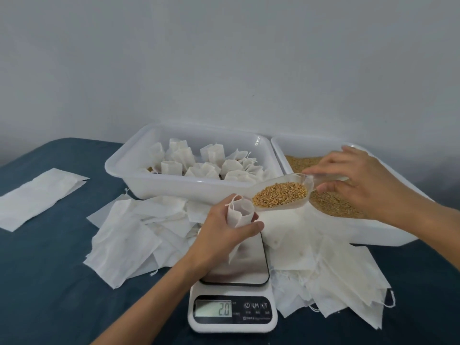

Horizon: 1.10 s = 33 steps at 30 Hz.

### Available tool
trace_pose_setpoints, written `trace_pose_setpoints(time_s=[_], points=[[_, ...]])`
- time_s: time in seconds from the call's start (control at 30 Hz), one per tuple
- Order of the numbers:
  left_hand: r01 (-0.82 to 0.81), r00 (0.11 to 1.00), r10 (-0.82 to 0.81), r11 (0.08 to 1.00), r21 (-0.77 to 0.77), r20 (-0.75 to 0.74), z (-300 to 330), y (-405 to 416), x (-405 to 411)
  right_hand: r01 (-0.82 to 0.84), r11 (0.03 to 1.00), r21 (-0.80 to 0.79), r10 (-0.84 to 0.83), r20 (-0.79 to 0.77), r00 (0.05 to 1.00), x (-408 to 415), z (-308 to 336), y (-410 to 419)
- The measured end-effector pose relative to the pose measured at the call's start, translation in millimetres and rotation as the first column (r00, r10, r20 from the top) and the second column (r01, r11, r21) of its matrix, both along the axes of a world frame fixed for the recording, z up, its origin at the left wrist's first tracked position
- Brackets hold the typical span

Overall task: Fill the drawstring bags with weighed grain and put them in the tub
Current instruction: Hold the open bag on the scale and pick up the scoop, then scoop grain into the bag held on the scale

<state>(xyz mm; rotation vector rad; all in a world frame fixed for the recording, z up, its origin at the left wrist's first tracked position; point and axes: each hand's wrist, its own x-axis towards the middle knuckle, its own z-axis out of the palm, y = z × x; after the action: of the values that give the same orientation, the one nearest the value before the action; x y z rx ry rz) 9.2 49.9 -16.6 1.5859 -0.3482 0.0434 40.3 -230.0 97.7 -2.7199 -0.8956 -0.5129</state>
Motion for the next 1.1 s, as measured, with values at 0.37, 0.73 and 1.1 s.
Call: trace_pose_setpoints(time_s=[0.37, 0.73, 1.1], points=[[0.000, 1.000, 0.000, 1.000, 0.009, -0.019, 1, 0, -1, 0.035, 0.989, -0.143, -0.017, 0.126, 0.992, -7, 14, 16], [-0.034, 0.999, 0.036, 0.998, 0.055, -0.038, 1, 0, -1, 0.020, 0.984, -0.179, 0.021, 0.227, 0.974, -14, 17, 23], [-0.040, 0.999, 0.041, 0.994, 0.099, -0.016, 0, 0, 1, 0.038, 0.978, -0.205, 0.017, 0.260, 0.965, -15, 16, 22]])
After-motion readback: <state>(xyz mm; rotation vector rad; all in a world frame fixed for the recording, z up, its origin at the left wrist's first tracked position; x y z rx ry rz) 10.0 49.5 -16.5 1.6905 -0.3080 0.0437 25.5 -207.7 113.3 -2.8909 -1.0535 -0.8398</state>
